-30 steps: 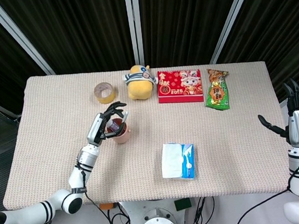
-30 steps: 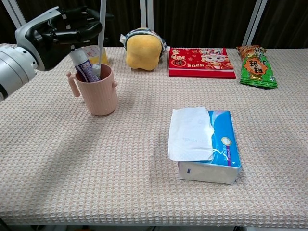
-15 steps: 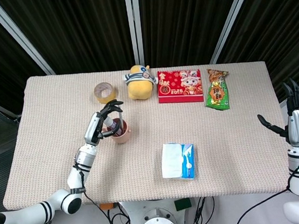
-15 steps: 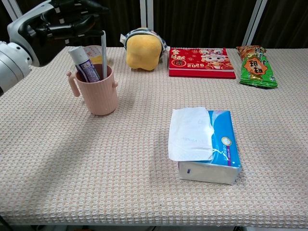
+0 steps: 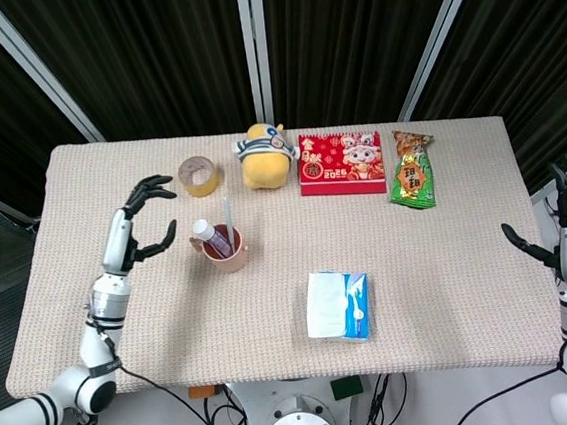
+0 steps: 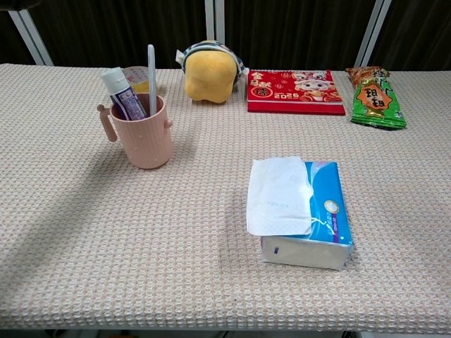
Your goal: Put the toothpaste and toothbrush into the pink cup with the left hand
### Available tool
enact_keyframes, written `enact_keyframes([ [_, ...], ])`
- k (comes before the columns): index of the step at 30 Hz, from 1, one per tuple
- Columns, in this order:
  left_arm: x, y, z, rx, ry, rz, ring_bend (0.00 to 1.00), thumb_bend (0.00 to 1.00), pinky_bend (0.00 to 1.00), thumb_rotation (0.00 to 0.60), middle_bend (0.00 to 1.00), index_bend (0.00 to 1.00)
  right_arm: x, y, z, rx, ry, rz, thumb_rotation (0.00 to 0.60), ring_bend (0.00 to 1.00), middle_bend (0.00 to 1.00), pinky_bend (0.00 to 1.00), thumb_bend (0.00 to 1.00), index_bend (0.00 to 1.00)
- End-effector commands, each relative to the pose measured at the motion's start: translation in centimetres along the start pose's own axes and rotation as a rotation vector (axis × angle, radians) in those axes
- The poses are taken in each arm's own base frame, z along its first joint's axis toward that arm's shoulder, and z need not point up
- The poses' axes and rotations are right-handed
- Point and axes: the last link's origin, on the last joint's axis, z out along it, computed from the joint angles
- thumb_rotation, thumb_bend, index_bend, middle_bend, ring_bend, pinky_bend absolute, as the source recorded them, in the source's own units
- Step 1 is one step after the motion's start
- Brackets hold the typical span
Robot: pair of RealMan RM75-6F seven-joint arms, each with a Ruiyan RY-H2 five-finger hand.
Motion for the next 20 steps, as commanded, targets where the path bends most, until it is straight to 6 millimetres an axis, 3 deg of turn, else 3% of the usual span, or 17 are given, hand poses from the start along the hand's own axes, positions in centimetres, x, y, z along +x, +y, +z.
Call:
enact_keyframes([
  [1,9.0,-2.3,-6.6,0.134,0.058,0.697,0.11,0.27,0.21,0.499,0.2,0.31,1.1,1.7,-2.4,-0.04,-0.094,-0.163,0.6,0.0,0.0,0.0,0.36,0.0],
  [5,12.4,-3.9,-13.5,0.353,-0.013,0.922,0.1,0.24,0.21,0.405,0.17,0.26,2.6,3.4,-5.9,-0.114,-0.249,-0.375,0.6,0.0,0.0,0.0,0.34,0.0],
  [8,13.1,-4.2,-17.6,0.469,-0.076,0.95,0.08,0.23,0.2,0.352,0.15,0.2,3.4,4.0,-7.9,-0.174,-0.308,-0.451,0.6,0.0,0.0,0.0,0.34,0.0],
  [11,12.8,-3.9,-20.3,0.511,-0.09,0.957,0.07,0.23,0.2,0.304,0.14,0.18,3.9,4.2,-9.2,-0.21,-0.332,-0.477,0.6,0.0,0.0,0.0,0.34,0.0],
  [15,12.4,-3.4,-21.6,0.502,-0.071,0.949,0.06,0.23,0.2,0.291,0.14,0.17,3.9,4.5,-10.2,-0.226,-0.347,-0.476,0.6,0.0,0.0,0.0,0.34,0.0],
  [20,12.8,-3.0,-21.6,0.463,-0.051,0.94,0.06,0.23,0.2,0.287,0.14,0.17,3.9,4.5,-10.5,-0.22,-0.356,-0.472,0.6,0.0,0.0,0.0,0.34,0.0],
])
